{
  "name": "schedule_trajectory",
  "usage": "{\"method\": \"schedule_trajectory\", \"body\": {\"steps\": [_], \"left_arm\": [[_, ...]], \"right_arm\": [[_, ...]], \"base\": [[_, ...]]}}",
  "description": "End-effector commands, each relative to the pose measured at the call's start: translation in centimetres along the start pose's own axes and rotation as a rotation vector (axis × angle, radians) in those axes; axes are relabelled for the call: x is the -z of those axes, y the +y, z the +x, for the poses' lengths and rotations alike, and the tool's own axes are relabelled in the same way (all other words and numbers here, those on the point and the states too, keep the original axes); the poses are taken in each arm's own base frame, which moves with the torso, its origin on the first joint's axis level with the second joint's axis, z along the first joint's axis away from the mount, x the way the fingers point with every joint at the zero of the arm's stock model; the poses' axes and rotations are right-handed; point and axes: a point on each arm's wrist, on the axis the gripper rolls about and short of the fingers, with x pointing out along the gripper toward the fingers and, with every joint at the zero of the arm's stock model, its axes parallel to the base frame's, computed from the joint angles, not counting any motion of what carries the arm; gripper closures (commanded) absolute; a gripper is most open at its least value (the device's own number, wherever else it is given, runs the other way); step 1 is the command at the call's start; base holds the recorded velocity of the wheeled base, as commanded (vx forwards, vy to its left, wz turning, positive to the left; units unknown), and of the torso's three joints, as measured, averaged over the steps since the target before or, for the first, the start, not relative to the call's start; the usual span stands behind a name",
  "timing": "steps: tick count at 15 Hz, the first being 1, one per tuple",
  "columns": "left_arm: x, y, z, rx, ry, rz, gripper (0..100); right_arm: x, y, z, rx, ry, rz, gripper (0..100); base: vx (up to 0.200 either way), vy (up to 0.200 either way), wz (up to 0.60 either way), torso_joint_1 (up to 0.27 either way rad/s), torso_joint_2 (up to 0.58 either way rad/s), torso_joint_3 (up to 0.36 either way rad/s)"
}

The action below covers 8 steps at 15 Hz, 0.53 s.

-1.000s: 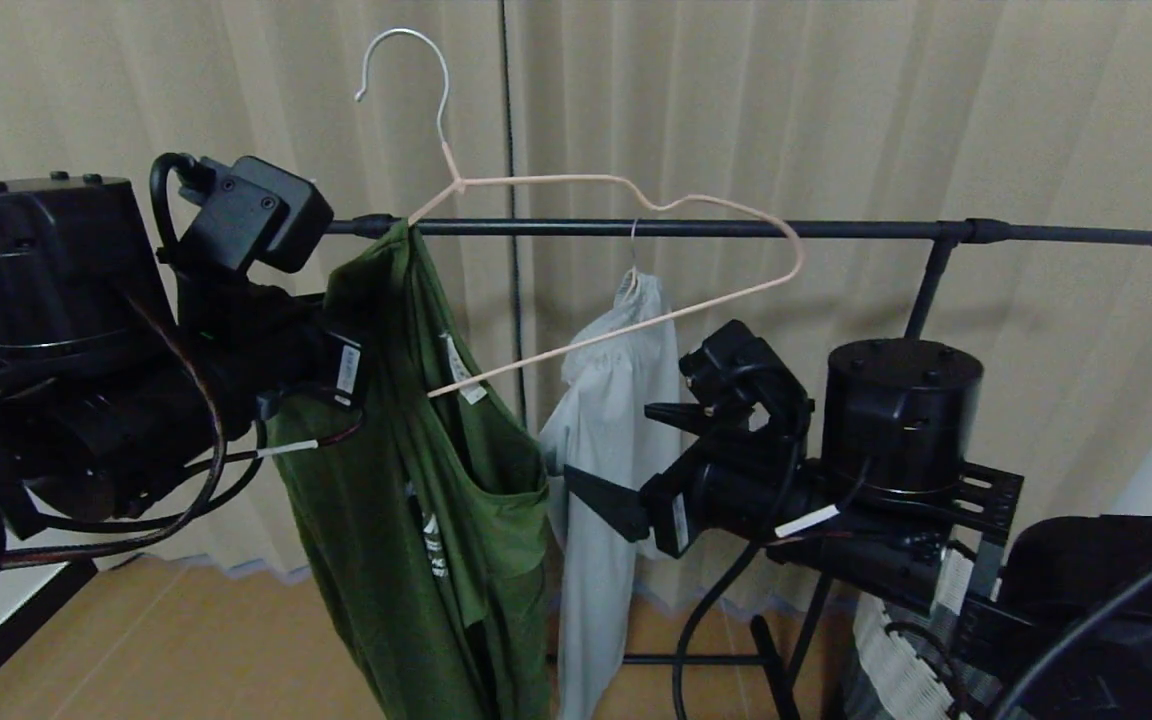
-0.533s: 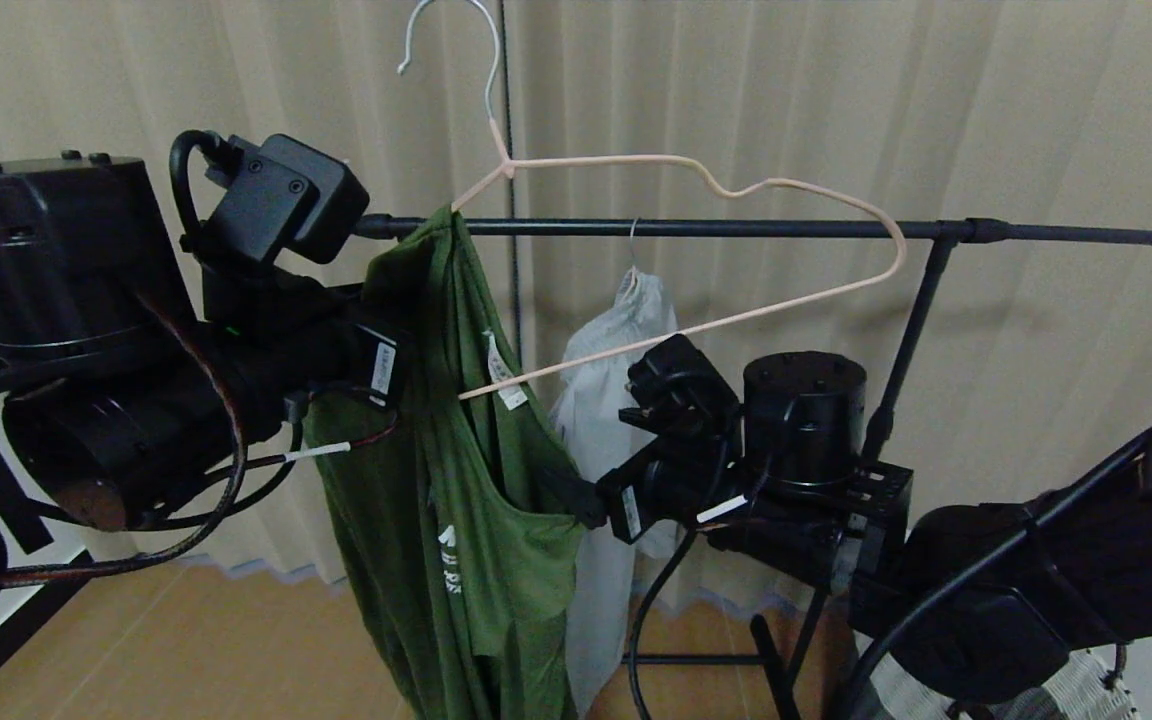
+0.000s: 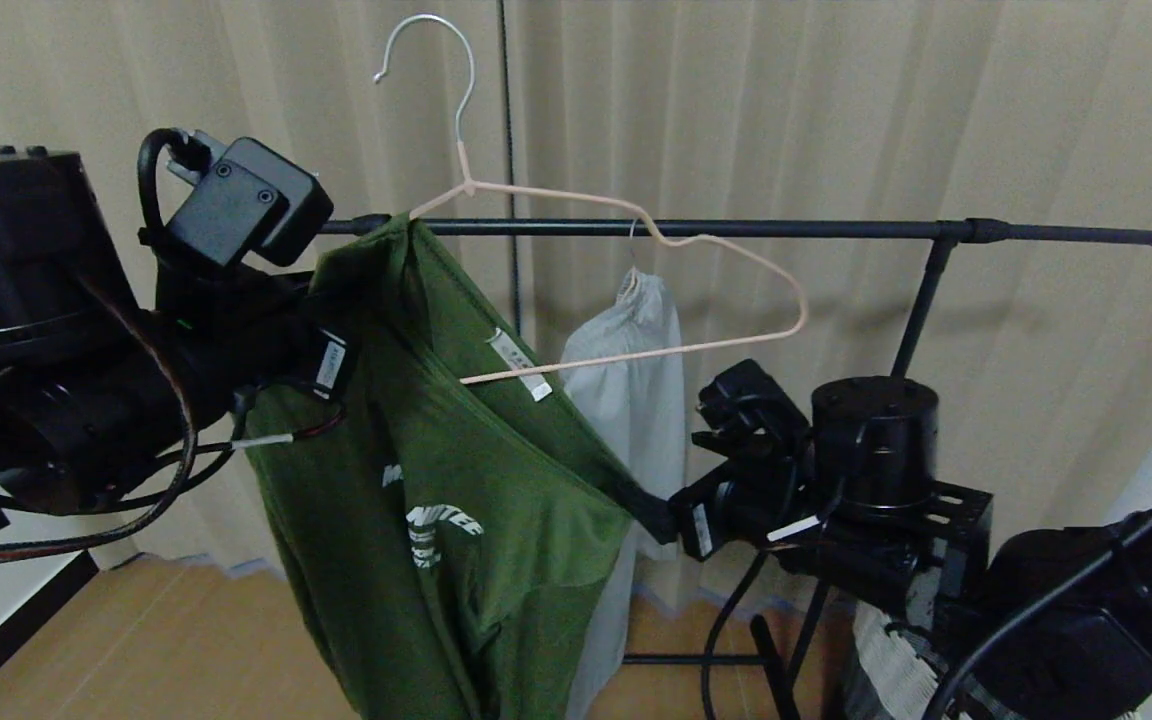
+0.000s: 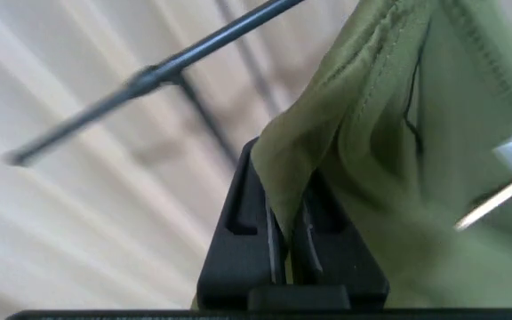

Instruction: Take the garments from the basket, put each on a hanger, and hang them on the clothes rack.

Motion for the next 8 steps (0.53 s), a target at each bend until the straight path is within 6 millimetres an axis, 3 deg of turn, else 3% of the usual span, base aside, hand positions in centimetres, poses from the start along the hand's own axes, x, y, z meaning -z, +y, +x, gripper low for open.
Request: {"method": "schedule_trajectory", "body": {"steps": [1,3,8], "left_arm": [[0.6,0.7,-0.9,-0.022,0.013,0.030,100],[1.8,0.1,-1.6,0.001,0.045,0.080,100],[4.6,-1.0,-3.1,0.054,0.124,0.246,100]], "right_arm": [[-0.8,-1.9,-1.9,0.055,-0.032,0.020,0],[-1.3,-3.8,-2.3,0.113,-0.055,0.038,0],[-1.9,-5.4,-2.5,0.160,-0.081,0.053,0]], "base": [[0.000,0.000,0.00,0.000,0.00,0.000],[0.000,0.000,0.00,0.000,0.00,0.000],[0.000,0.000,0.00,0.000,0.00,0.000]]}}
